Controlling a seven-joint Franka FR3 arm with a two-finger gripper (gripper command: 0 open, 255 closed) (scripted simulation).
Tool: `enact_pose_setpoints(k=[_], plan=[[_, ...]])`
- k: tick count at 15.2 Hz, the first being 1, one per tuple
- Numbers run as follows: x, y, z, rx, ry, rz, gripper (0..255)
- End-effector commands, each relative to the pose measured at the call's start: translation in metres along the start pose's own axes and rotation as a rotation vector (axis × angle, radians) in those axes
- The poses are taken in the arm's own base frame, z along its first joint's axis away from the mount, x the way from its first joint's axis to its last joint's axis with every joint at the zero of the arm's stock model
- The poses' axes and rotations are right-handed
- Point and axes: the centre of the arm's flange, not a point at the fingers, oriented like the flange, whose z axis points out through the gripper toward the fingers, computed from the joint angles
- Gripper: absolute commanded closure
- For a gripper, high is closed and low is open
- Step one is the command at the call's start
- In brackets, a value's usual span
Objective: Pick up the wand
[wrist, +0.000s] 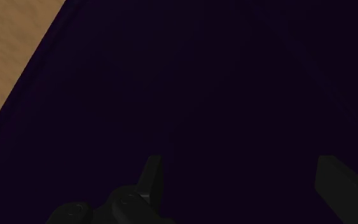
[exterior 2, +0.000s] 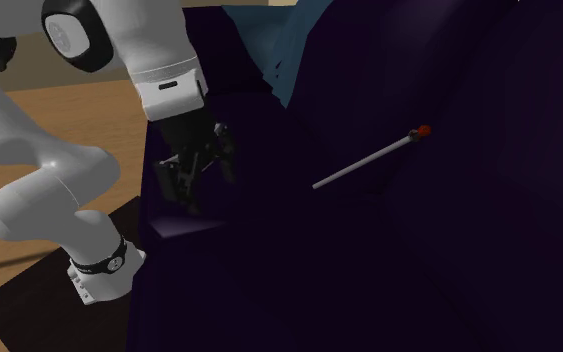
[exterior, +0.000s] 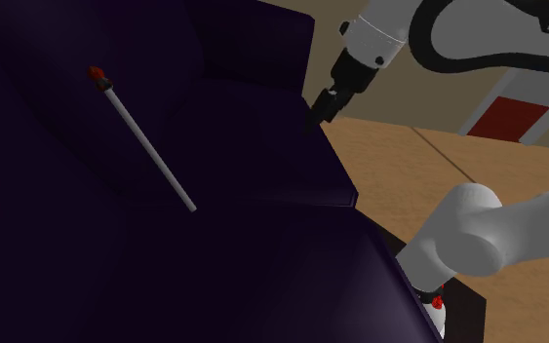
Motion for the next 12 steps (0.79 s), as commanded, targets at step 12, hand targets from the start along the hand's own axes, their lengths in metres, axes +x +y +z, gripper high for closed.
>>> enact_pose_setpoints(k=[12], plan=[[0.022, -0.158, 0.055, -0.033, 0.254, -0.049, 0]])
